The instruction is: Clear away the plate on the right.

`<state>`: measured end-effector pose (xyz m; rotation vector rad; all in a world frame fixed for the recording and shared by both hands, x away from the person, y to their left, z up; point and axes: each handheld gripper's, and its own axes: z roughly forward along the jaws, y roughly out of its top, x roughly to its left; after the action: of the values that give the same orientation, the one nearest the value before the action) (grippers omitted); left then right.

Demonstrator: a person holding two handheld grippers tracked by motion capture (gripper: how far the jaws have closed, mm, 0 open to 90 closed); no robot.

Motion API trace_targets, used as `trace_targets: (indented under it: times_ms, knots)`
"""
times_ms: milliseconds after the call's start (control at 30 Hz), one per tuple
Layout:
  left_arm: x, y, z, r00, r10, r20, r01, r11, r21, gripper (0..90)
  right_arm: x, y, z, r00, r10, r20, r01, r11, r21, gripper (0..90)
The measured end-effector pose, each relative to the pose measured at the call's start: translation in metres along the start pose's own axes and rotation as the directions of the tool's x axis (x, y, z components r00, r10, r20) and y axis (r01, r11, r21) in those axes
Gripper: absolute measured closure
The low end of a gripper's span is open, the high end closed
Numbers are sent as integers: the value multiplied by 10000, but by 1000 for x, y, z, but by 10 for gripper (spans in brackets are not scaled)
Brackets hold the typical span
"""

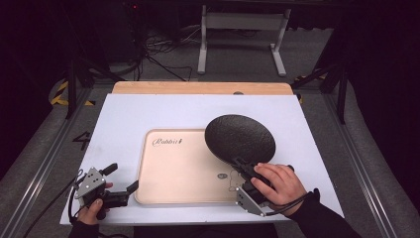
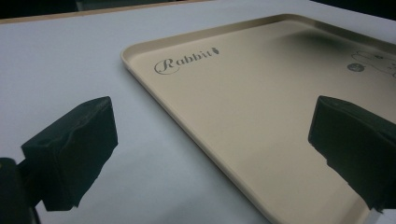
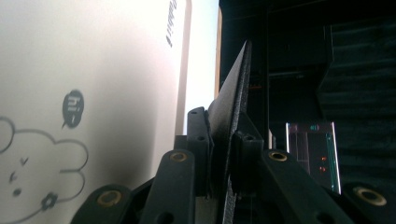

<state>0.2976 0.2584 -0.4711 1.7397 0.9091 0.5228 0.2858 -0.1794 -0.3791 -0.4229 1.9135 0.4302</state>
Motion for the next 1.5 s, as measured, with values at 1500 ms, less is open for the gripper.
trace_targets:
  times_ms: [1500]
  knots:
    - [0,-2,-4,9998,-85,-153,79,9990,-442,20,26,47,62,9935,-699,-902,618,9941,-893,790]
